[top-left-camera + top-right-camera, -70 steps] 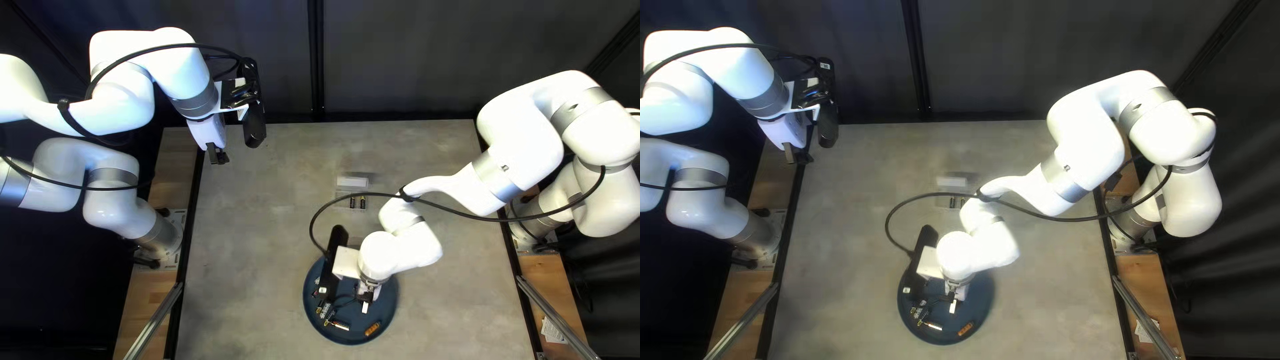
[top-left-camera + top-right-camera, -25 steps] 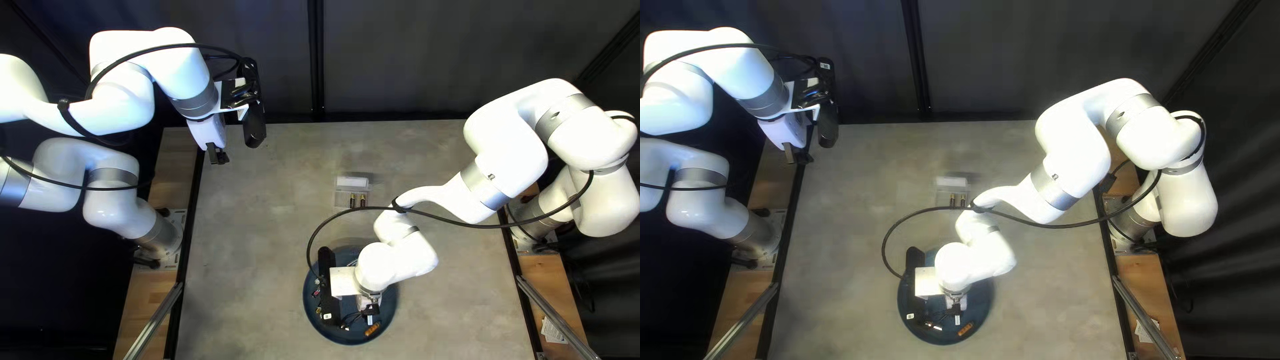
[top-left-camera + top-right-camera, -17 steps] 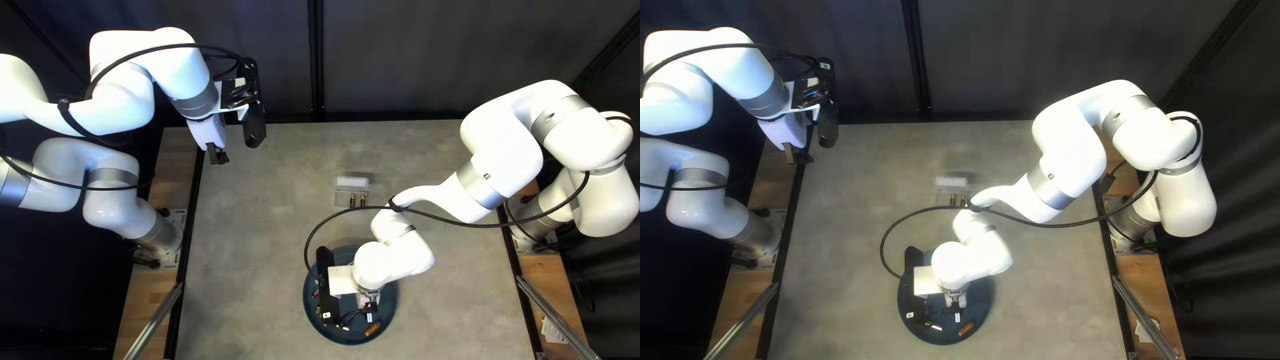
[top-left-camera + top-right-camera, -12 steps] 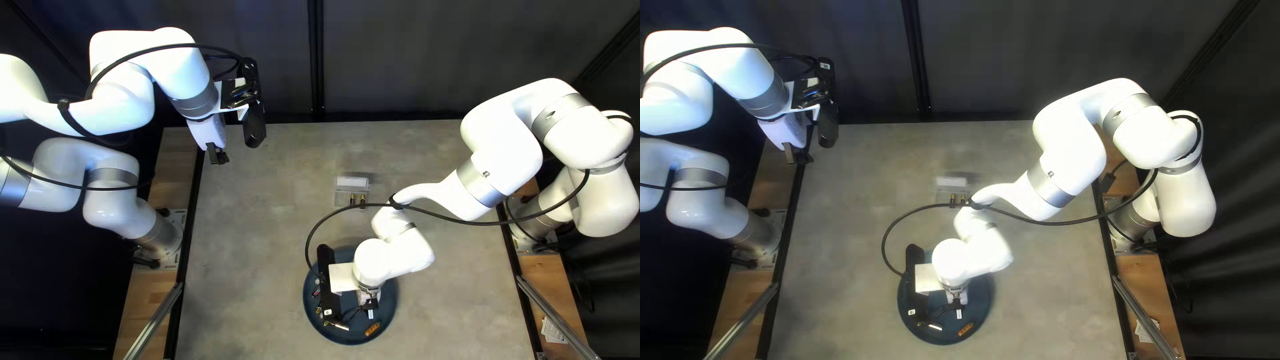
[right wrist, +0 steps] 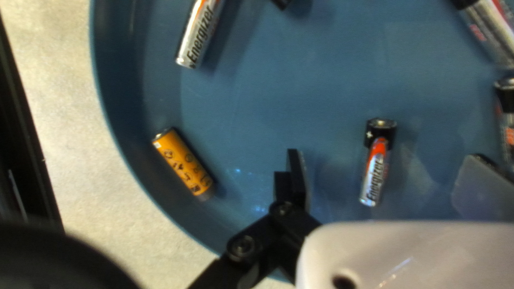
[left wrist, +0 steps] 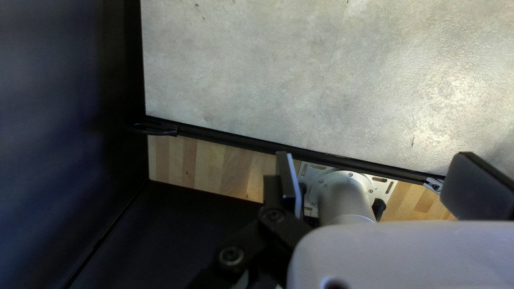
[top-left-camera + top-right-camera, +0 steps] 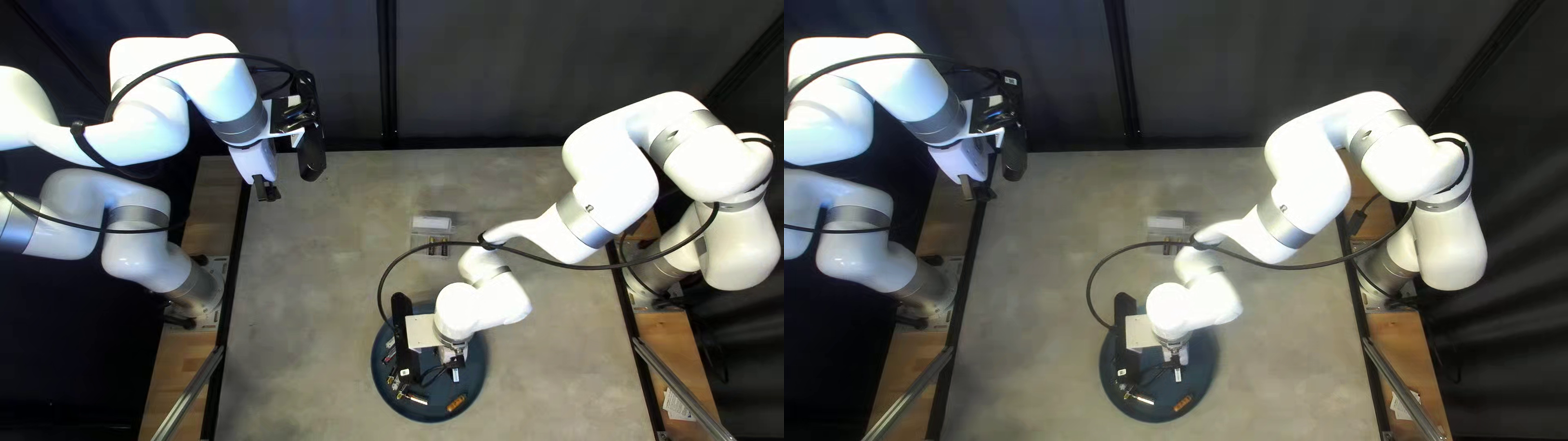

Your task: Pick up the batteries from the table and place them into the container

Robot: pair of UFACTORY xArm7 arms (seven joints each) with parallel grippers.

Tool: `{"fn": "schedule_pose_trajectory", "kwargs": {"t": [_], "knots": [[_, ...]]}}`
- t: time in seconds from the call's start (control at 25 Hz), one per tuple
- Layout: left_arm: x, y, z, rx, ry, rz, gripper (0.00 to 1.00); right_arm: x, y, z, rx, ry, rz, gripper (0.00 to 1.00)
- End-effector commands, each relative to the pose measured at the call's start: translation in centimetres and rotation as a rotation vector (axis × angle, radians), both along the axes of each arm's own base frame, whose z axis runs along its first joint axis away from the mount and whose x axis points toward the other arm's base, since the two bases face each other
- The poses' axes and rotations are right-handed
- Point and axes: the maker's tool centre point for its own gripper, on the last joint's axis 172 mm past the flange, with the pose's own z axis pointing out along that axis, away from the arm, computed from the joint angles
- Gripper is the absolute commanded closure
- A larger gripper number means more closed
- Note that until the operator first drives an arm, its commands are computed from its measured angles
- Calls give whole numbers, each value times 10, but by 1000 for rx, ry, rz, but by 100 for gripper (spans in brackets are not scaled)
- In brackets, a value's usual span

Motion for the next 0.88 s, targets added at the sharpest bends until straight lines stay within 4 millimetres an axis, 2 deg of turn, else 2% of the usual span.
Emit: {"fn": "schedule_pose_trajectory", "kwargs": {"t": [0.04,0.28,0.44,0.52,0.6,0.68,0.88], "knots": [[0,0,0,0,0,0,0,1,3,4,-17,-9,1,100],[0,0,0,0,0,0,0,1,5,35,-77,-32,-40,100],[0,0,0,0,0,0,0,1,4,76,-115,-35,-101,100],[0,0,0,0,0,0,0,0,0,84,-116,-28,-129,100],[0,0,0,0,0,0,0,-2,-7,83,-104,-26,-168,100],[0,0,0,0,0,0,0,-4,-16,81,-81,-36,-240,100],[0,0,0,0,0,0,0,-2,-37,93,-64,-51,-478,100]]}}
